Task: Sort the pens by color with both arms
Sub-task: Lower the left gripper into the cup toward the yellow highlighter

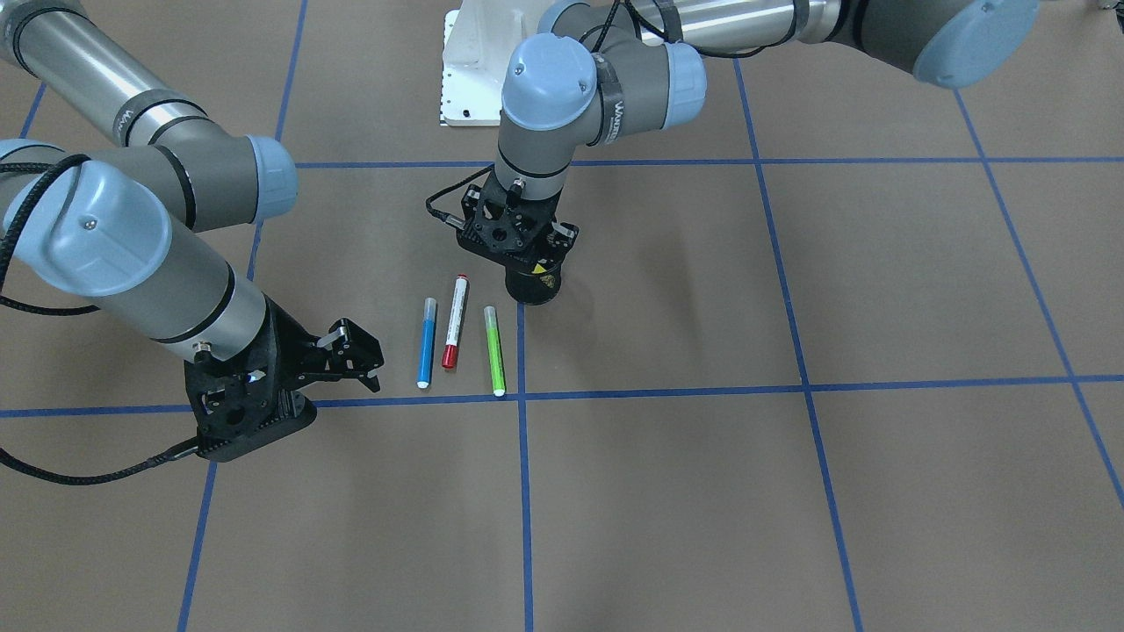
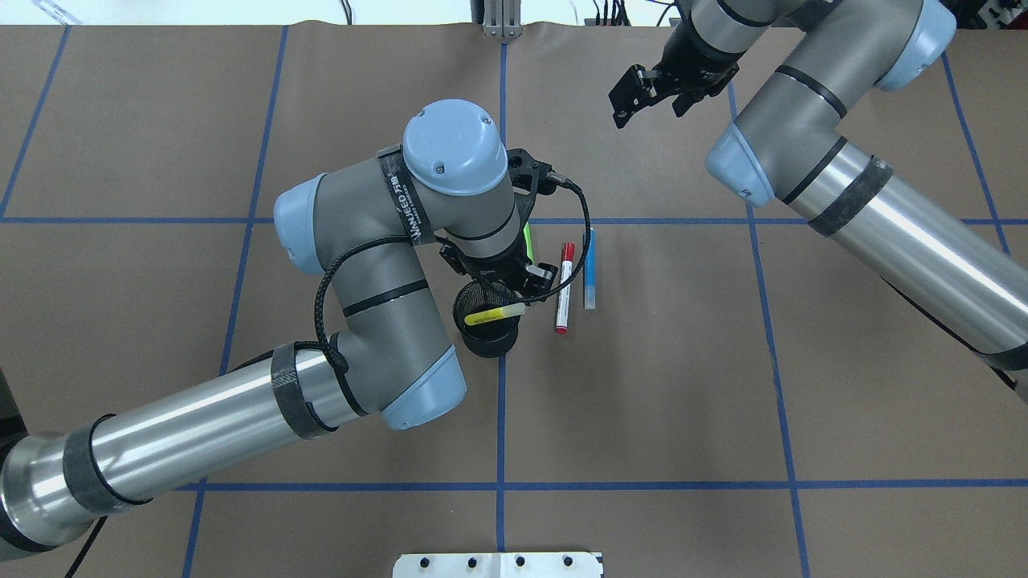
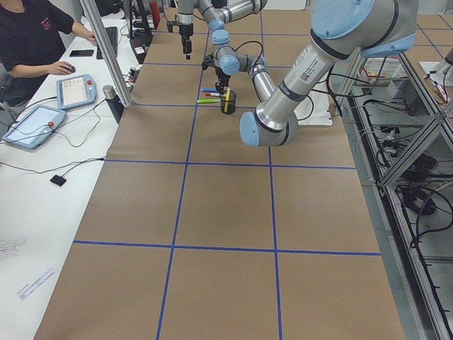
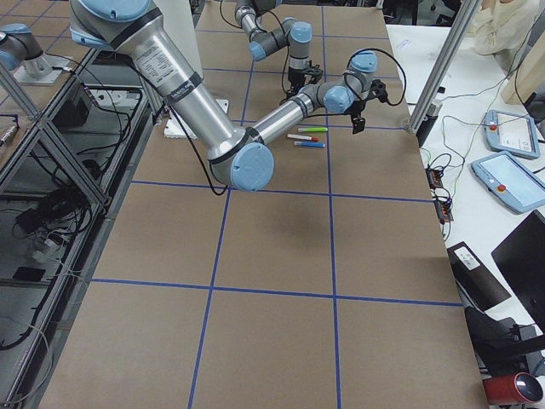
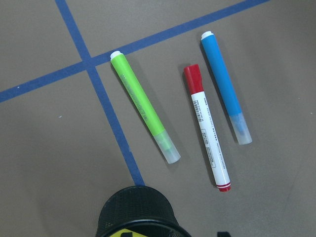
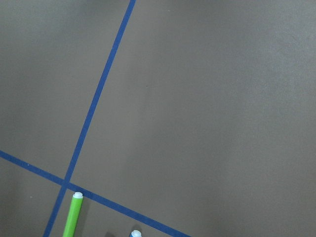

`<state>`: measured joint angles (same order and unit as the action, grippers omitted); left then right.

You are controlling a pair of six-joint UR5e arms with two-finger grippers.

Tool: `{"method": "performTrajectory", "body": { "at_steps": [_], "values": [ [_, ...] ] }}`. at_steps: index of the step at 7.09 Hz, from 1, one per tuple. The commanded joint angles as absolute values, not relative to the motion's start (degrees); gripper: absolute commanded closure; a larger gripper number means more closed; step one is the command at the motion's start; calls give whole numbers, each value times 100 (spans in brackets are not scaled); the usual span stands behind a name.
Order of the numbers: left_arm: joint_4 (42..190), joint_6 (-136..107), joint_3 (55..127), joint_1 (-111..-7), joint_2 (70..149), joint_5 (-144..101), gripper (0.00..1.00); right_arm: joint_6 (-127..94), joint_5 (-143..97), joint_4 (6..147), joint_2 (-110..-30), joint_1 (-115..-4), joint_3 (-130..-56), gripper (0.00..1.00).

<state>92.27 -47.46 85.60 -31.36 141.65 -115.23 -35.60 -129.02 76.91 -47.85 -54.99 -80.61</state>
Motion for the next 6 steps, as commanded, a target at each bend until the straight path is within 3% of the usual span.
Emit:
{"method": "performTrajectory", "body": {
  "at_steps": [1, 6],
  "values": [
    [9202, -4755, 8604, -3138, 14133, -11514, 34, -3560, -12902, 7690, -4781, -5493, -8060, 1],
    [9062, -4755, 8736, -3225, 14124, -11487, 35, -3560, -12902, 7690, -4781, -5484, -8060, 1]
  ]
}}
